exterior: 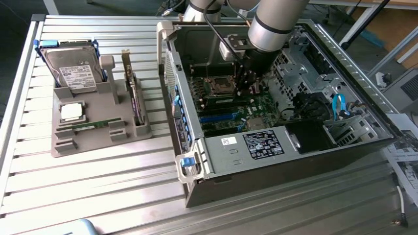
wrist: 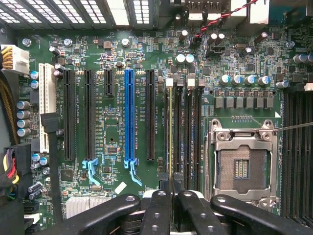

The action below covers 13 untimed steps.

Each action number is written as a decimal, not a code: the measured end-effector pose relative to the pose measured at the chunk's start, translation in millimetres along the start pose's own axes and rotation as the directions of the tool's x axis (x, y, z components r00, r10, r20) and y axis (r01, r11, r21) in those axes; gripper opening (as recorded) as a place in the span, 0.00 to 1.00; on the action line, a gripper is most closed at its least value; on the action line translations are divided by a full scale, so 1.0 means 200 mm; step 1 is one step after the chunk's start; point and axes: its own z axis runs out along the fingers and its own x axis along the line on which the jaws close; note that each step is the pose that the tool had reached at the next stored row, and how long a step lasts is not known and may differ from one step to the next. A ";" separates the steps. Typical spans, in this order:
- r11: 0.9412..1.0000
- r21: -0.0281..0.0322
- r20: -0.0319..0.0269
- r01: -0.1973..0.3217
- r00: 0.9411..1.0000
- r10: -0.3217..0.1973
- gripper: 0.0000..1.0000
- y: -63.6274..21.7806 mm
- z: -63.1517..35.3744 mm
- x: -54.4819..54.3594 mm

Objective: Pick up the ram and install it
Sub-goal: 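Insert the ram into the slot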

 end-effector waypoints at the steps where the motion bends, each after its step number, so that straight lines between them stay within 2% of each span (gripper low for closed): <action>1: 1.000 0.000 0.000 0.000 1.000 0.000 0.12 0.000 -0.001 0.00; 13: 1.000 0.000 -0.001 0.000 1.000 0.000 0.12 0.000 -0.007 0.00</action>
